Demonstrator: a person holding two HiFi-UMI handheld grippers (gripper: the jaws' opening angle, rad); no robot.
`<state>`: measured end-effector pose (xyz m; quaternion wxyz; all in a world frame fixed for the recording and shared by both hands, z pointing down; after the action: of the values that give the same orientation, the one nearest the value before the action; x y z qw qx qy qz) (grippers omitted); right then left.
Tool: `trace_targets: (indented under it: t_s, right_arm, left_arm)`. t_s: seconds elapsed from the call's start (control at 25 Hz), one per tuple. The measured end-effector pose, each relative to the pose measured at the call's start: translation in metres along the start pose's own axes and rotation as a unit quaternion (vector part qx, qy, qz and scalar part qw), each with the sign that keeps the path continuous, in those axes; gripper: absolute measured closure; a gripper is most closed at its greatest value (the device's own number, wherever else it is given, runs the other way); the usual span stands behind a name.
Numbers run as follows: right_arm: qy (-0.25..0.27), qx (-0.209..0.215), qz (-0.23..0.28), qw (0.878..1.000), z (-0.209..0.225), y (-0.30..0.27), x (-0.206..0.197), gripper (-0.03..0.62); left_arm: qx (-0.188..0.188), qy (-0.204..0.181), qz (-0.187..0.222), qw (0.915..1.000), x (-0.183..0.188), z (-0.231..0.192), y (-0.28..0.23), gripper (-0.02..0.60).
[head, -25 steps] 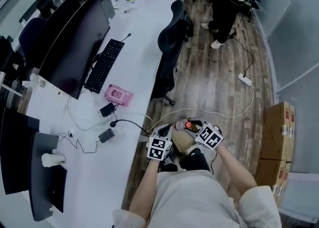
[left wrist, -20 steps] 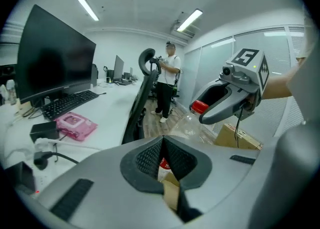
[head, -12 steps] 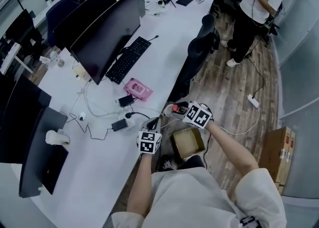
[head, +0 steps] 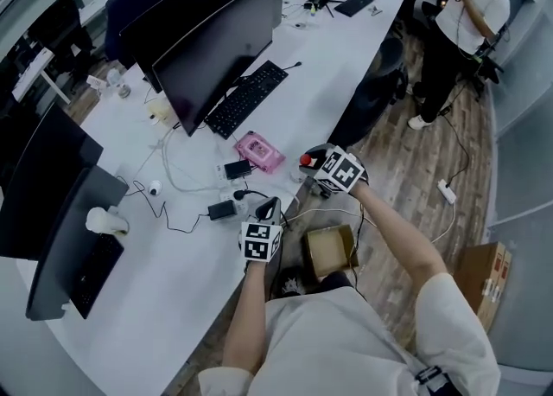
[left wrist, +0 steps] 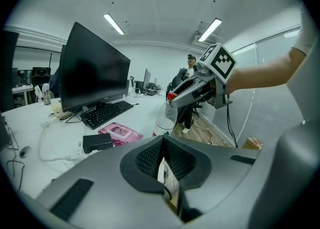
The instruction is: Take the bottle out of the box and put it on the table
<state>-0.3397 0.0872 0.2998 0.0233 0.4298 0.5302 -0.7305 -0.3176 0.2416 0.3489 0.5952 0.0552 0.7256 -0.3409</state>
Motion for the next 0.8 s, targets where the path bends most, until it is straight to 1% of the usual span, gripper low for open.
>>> trace_targets:
  t_s: [0.16,0.36,0.44,0.56,0.64,0.8]
  right_arm:
    - [-0.020,-0.009,0.020,1.000,0.017,-0.009,0.011,0.411]
    - [-0.043,-0.035,0.068,0.996,0.025,-0.017,0.019,0.411]
    - [-0.049,-0.050,0.087,0.994,0.026,-0.020,0.022,0.410]
    - [-0.074,-0.076,0.119,0.987,0.029,-0.022,0.021,0.407]
    - [-0.088,-0.083,0.131,0.984,0.030,-0.023,0.018,0.353]
    - [-0.106,-0.092,0.148,0.979,0.029,-0.019,0.010,0.353]
  left_arm:
    - [0.006,0.004,-0.004,1.0000,-0.003,-0.007,-0.001,0.568]
    - [0.007,0.009,-0.012,0.9999,-0.009,-0.007,-0.005,0.568]
    - [0.006,0.010,-0.013,0.9999,-0.009,-0.006,-0.008,0.568]
    - [0.003,0.010,-0.014,0.9998,-0.009,-0.002,-0.010,0.568]
    - [0.001,0.010,-0.014,0.9999,-0.008,0.000,-0.011,0.568]
    - [-0.003,0.005,-0.013,0.9999,-0.006,0.006,-0.012,0.568]
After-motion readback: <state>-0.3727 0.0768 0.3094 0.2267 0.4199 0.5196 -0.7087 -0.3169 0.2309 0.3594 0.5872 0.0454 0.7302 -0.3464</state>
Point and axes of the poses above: the fingertips, and each gripper's own axes: y backward along the fingers, z to its right, x out of its top, the point moved 4 cm from there along y, backward along the fingers, and after that the axes turned 14 degrees about x, right-handed, at the moved point
